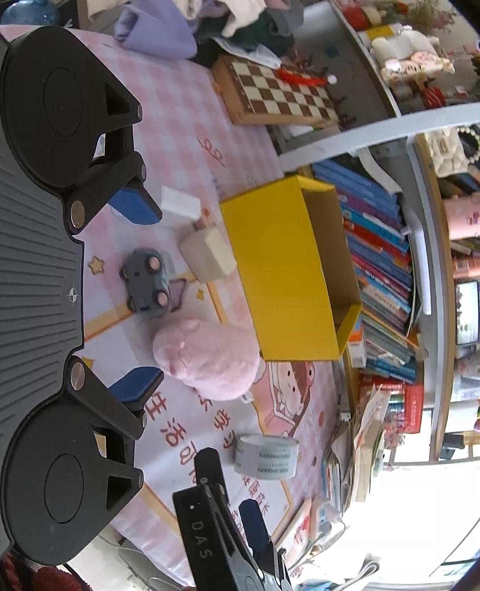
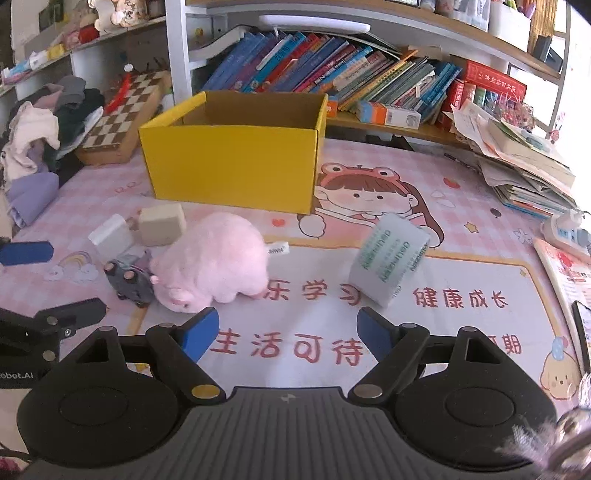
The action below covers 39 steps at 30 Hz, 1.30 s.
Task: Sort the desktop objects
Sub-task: 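Grasp the clear tape roll with the right tool while the left tool reaches the pink pig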
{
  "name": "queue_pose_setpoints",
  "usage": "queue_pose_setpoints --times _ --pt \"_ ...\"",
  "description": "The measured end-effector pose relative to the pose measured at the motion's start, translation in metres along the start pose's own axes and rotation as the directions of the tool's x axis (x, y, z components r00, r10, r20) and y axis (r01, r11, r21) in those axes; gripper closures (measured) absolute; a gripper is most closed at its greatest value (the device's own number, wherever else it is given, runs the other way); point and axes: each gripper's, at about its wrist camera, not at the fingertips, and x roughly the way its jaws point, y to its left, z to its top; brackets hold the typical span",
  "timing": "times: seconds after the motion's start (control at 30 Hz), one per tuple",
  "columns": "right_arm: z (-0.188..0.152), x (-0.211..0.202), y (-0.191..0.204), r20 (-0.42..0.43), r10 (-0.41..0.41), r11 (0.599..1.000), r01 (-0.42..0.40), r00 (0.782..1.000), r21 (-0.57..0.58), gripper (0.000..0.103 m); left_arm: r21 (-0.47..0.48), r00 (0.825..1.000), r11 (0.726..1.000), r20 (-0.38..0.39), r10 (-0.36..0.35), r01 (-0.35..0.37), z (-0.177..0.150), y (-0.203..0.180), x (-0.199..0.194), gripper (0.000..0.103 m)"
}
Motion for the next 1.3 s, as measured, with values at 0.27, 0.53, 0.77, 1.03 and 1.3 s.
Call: queue_pose_setpoints --times 0.27,0.53,0.77,1.03,1.3 --pt "0.003 0.009 -0.018 -0.020 -0.044 0.998 0.045 0.999 0.034 0.024 -0.001 1.000 1.000 -0.004 -0.020 0.020 0.007 -0.006 0.014 0.017" --pt "0.010 0.020 -0.037 -0.035 -0.064 0.996 0.066 0.997 0.064 0.024 0.006 0.999 0.999 -0.012 -0.036 0.036 0.018 -0.011 0.030 0.017" --pt "0.016 0.033 -0.050 -0.051 -0.067 0.995 0.071 0.996 0.076 0.027 0.014 0.999 0.999 -0.024 -0.042 0.043 0.024 -0.016 0.043 0.017" --pt "0.023 0.047 -0.064 -0.068 -0.073 0.993 0.079 0.995 0.086 0.033 0.019 0.997 0.998 -0.044 -0.056 0.057 0.033 -0.021 0.062 0.017" --pt "0.029 0.058 -0.074 -0.079 -0.067 0.993 0.074 0.995 0.093 0.049 0.033 0.995 0.996 -0.065 -0.078 0.080 0.040 -0.025 0.082 0.017"
